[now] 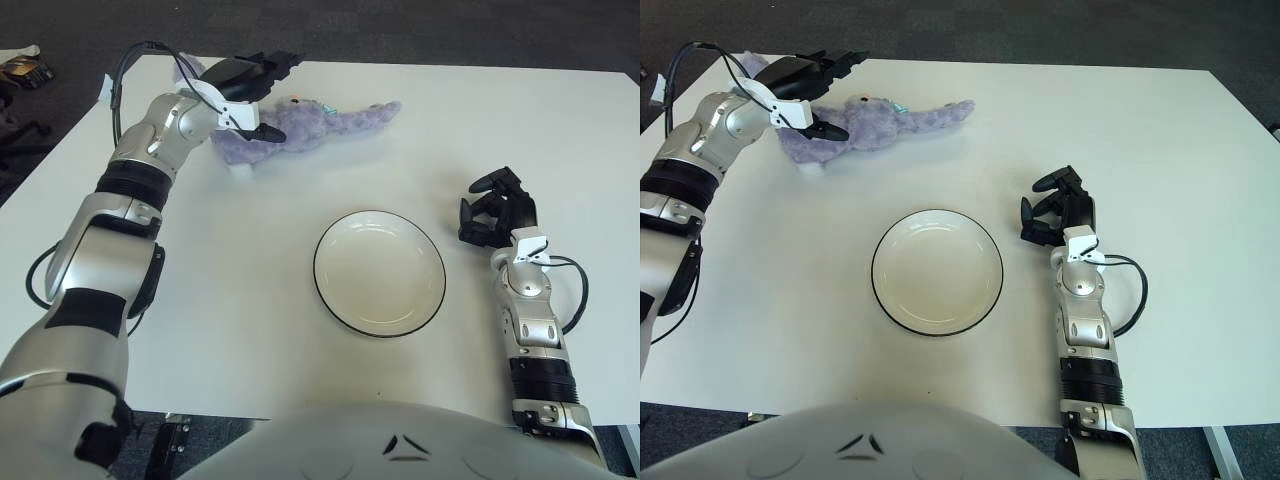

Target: Put the doll into the plate.

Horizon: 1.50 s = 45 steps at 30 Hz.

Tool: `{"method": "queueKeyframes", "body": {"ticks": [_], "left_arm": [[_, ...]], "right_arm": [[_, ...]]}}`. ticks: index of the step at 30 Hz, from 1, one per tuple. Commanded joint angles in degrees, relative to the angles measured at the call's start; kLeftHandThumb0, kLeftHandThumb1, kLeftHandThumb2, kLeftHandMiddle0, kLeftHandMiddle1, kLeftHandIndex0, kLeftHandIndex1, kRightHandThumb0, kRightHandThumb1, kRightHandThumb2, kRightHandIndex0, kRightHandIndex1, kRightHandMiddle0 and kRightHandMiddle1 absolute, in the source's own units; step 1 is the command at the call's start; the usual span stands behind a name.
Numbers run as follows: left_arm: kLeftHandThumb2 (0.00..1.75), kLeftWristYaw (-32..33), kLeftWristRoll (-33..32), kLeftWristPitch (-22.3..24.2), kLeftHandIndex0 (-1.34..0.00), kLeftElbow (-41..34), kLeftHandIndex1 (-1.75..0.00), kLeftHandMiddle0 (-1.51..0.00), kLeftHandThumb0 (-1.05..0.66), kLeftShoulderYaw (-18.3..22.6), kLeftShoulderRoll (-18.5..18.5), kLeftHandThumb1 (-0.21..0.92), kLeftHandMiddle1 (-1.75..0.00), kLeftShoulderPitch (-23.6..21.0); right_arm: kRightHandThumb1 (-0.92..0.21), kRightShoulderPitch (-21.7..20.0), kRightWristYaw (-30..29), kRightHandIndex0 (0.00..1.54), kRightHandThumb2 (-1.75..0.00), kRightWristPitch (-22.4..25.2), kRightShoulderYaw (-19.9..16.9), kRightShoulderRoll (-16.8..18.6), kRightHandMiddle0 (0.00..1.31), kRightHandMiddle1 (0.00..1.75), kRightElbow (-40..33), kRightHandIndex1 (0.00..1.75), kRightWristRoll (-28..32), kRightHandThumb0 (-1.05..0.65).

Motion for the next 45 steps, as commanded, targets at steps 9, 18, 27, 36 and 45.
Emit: {"method": "queueKeyframes", "body": {"ticks": [9, 18, 27, 36, 45], "left_arm": [[0.51, 5.0, 3.5, -2.3, 0.00, 5.3, -0.79, -0.09, -1.02, -3.2, 0.7, 0.92, -0.57, -4.9], [0.56, 3.5, 6.0, 0.7, 0.00, 6.6, -0.85, -0.03, -1.05, -5.8, 1.1, 0.92, -0.59, -6.8], [0.52, 0.4, 8.4, 4.4, 0.00, 6.5, -0.76, -0.01, -1.05, -8.2, 1.5, 0.92, -0.58, -8.3], [0.46, -0.2, 10.2, 7.0, 0.00, 6.2, -0.67, 0.00, -1.05, -9.7, 1.5, 0.92, -0.56, -8.8], [0.43, -0.6, 10.0, 7.4, 0.00, 5.7, -0.69, -0.01, -1.05, -10.2, 1.3, 0.92, -0.54, -8.8]], "right_arm": [[-0.37, 1.9, 0.5, 0.57, -1.26, 1.6, 0.2, 0.6, 0.36, 1.75, 1.2, 1.71, 0.0, -0.01], [-0.36, 2.0, 0.8, 0.58, -1.25, 1.5, 0.2, 0.6, 0.37, 1.75, 1.0, 1.68, 0.2, -0.01], [-0.39, 1.8, 0.3, 0.57, -1.20, 2.0, 0.2, 0.6, 0.37, 1.75, 1.2, 1.63, -0.3, -0.01], [-0.38, 1.8, 0.0, 0.59, -1.21, 3.4, 0.2, 0.9, 0.37, 1.75, 0.4, 1.63, -0.3, -0.01], [-0.39, 1.8, 0.6, 0.59, -1.20, 2.4, -0.1, 0.2, 0.37, 1.75, 0.9, 1.60, 0.0, -0.01]]}}
